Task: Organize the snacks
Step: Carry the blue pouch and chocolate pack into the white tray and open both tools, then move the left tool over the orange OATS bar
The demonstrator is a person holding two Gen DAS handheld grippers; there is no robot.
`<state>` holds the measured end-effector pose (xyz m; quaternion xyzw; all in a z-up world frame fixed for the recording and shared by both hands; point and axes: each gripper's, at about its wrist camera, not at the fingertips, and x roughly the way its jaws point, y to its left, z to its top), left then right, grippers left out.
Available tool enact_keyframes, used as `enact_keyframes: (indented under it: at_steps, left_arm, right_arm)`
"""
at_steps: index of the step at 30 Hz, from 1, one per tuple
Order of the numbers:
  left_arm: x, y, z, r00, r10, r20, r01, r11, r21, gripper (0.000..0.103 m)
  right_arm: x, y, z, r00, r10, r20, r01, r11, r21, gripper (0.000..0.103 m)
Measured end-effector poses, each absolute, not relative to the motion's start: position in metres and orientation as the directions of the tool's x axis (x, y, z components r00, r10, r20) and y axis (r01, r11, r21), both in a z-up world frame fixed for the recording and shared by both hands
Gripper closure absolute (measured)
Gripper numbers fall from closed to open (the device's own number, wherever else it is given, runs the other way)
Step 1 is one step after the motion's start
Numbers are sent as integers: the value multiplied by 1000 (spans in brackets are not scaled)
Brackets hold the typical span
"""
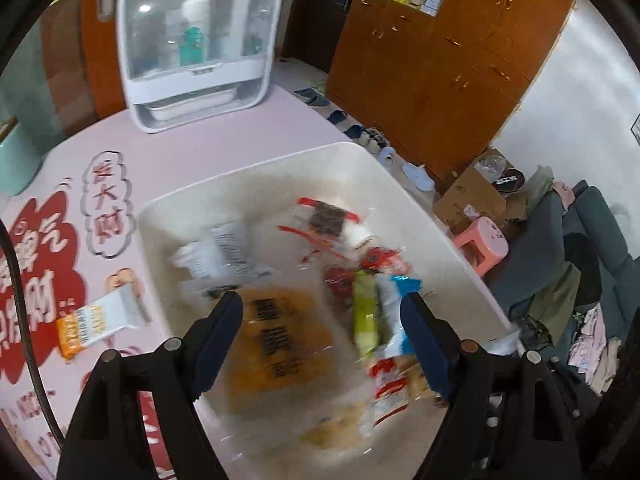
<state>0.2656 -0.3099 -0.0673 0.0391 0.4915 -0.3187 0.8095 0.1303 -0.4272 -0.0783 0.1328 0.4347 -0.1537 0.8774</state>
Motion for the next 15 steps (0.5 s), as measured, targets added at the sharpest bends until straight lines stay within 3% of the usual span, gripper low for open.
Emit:
enact_keyframes:
  at_steps: [8,15]
  left_arm:
    - [274,-227,-44,424,-355,-833,539,838,-83,23]
    - [281,-155,-23,494,-258,-830,492,870,23,22]
  right_arm:
    - [124,-407,-60,604,-177,-777,367,927,75,43]
    - [134,-401,-43,631,-139,-763,375,916,143,37]
